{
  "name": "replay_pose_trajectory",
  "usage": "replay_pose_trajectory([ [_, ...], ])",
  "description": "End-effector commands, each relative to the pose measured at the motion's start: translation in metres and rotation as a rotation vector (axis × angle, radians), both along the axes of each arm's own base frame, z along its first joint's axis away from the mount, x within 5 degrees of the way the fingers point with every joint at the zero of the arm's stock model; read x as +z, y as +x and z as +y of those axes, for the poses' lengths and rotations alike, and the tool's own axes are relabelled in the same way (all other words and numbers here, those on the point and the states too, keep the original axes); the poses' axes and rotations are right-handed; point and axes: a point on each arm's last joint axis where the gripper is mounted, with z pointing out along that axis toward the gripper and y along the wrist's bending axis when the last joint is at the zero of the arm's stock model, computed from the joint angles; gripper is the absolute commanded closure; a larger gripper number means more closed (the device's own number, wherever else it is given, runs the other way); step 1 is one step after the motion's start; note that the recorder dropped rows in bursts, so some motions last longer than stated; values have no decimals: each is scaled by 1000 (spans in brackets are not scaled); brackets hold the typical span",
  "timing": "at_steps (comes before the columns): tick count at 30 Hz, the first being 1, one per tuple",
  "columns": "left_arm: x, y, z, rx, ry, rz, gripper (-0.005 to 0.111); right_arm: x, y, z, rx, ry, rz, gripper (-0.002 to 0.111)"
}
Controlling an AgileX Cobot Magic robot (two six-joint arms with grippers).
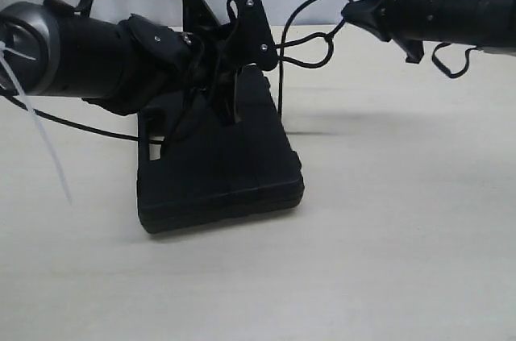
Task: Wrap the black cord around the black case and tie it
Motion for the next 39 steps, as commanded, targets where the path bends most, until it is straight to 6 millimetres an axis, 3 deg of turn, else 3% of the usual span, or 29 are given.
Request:
replay_pose_trajectory([
  [1, 9, -5, -7, 13, 30, -98, 107, 12, 7, -28, -42, 3, -17, 104],
  [10, 21, -23, -37, -202, 191, -331, 107, 7, 6, -41, -8, -10, 16, 104],
  [23, 28, -26, -48, -412, 367, -556, 107, -7, -1, -35, 104, 37, 116, 104],
  [30, 15, -24, -53, -489, 478, -624, 107, 1, -7, -30, 234, 56, 110, 104],
  [39, 11, -21, -54, -491, 533, -691, 107, 12, -4, -36, 330, -164, 177, 104],
])
